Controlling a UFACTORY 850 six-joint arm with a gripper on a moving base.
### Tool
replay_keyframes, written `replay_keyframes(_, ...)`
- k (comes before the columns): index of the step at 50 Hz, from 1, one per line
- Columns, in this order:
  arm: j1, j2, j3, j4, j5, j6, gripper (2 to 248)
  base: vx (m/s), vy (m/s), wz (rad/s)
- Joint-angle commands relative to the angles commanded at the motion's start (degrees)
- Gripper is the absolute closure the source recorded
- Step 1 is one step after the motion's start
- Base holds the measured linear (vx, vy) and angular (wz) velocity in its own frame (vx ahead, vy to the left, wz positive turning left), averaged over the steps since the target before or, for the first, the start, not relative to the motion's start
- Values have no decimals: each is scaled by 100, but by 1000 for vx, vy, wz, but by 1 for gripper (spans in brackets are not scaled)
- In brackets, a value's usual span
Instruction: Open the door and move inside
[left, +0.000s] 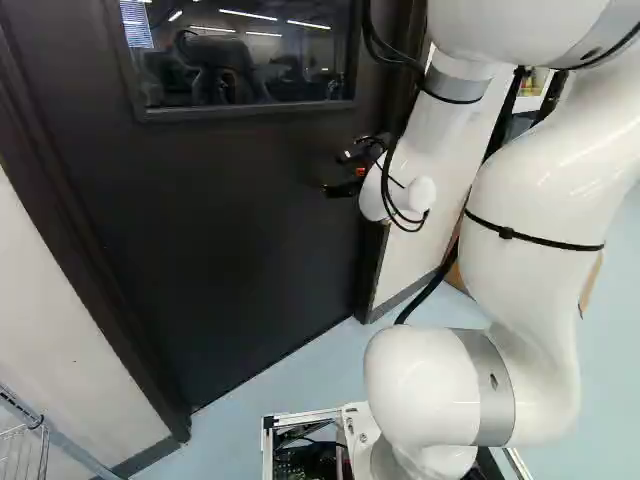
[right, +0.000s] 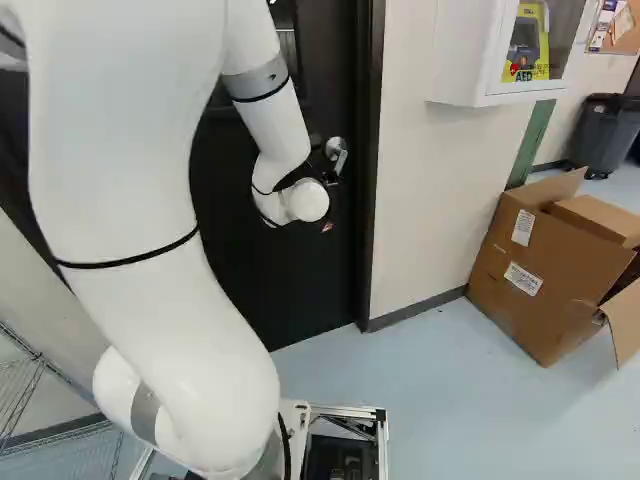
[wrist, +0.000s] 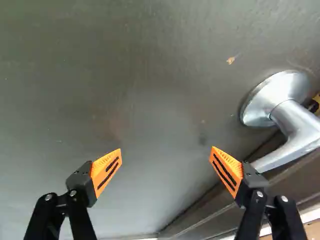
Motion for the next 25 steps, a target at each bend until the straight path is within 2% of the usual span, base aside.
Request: replay_keyframes(25,262,-852,-816,0,0,0,3,0,0,0)
